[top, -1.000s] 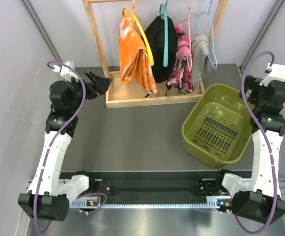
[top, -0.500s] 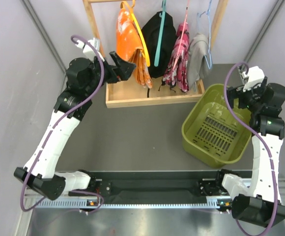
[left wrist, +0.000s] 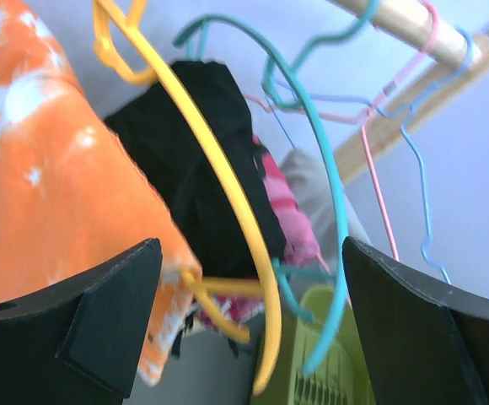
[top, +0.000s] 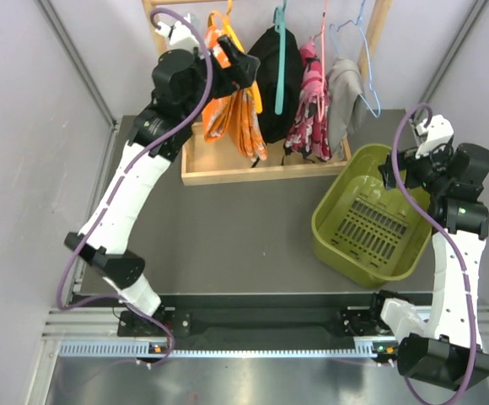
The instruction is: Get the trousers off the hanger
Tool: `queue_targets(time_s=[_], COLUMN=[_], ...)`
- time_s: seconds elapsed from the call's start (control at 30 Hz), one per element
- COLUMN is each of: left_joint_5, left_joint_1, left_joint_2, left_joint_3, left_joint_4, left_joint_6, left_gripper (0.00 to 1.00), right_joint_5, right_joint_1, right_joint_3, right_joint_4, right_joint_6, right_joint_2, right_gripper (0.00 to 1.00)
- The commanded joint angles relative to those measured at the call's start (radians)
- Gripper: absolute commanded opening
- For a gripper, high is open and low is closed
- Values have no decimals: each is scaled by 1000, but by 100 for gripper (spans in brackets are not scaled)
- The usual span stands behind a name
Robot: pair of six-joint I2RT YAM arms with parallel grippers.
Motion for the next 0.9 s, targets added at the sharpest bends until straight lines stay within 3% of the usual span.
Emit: queue_targets(time_s=[0.0,0.1,0.27,0.37,0.4,0.47,0.67,0.87], left_joint_5=[-191,-269,-358,-401,-409,-414,-285,0], left_joint_1=[-17,-20,-22,-22,-22,-22,35,165], left_joint_2=[137,249,301,297,282,262,147,67], left_joint_3=[184,338,375,370,367,343,255,202], left_joint_4=[-81,-136,-137,-129,-115,-82,80,211], left_joint_6=[21,51,110,171,200,228,178,1], left_gripper=[91,86,72,45,21,1,0,0], right_joint_5=[-26,-22,-14,-22,-25,-43,-155,-353], right_joint_1=[10,8,8,8,8,8,8,8], right_joint_3=[15,17,27,43,46,55,63,56], right_joint_4=[33,32,23,15,7,3,-26,-77], right_joint_6=[37,47,53,54,54,51,10,-100], right_joint_2=[-32,-39,-56,-61,-61,-62,-61,-82], right_gripper=[100,100,100,100,100,100,100,100])
